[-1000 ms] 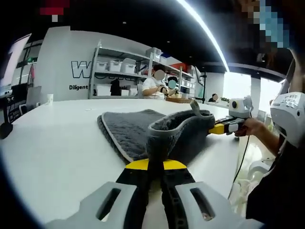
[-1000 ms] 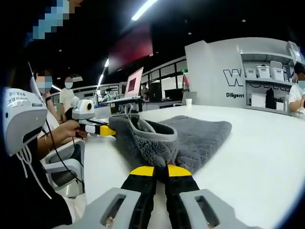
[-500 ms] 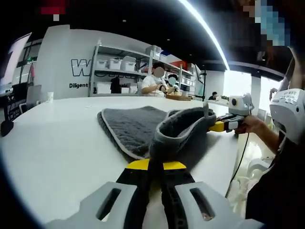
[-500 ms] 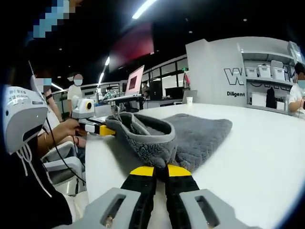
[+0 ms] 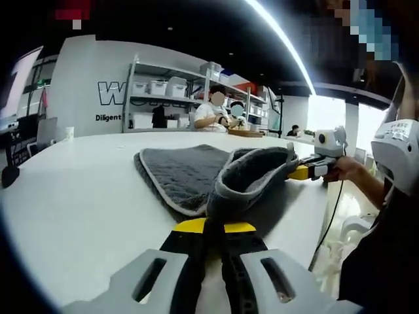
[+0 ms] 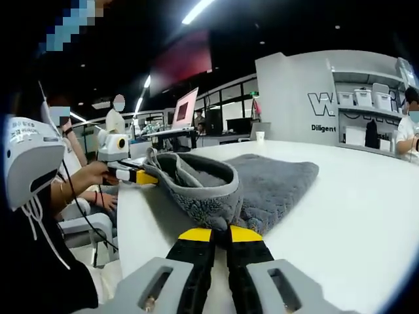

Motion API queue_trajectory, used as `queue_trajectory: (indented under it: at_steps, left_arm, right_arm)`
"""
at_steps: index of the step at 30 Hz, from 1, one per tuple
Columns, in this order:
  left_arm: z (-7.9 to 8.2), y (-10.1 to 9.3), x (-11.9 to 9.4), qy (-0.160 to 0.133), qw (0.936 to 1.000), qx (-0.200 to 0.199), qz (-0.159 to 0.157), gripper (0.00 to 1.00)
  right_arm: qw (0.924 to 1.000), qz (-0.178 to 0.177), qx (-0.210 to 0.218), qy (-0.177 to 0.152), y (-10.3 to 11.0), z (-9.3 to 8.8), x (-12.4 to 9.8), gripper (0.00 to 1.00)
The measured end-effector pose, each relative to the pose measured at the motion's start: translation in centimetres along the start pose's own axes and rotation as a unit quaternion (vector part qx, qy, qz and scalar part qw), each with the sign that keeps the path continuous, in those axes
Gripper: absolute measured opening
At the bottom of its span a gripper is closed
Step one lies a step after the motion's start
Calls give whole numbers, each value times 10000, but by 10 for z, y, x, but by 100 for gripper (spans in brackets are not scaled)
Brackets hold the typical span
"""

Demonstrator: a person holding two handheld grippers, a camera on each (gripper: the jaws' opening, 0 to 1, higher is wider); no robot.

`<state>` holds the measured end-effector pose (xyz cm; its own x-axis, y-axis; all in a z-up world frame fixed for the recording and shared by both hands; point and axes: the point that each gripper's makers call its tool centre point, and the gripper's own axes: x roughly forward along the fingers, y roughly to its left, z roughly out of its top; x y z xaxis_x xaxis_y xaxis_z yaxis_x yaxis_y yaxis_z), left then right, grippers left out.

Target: Open the folded towel by lifting each exposed corner and separating the folded layers until the towel lies flat within the target outline without major curled edges

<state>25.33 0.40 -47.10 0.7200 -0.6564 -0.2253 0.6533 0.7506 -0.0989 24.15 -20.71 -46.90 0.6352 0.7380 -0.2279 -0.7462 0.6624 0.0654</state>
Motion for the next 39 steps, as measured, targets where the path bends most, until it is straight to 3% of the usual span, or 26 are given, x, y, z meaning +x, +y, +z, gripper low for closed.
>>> queue_trajectory:
  at_steps: [8,11,14,31,39]
  left_arm:
    - [0,-1,-1,-57,9999,125,34,5]
    - [5,-1,-2,-201,9995,236,69,6]
    - [6,0,-3,-288,9995,47,89,6]
    - [12,7,-21,-276,9990,143,335,7]
    - [19,22,-38,-438,9968,128,656,1]
  right_arm:
    - [10000,-18,-35,14,-1,0,-1,1]
    - [10000,-40,-26,11,-1,0,-1,1]
    - [10000,-54,-19,11,-1,0,-1,1]
    - [9997,-202,115,83,3,0,-8,4]
    - [9995,-295,113,85,1,0,-18,3]
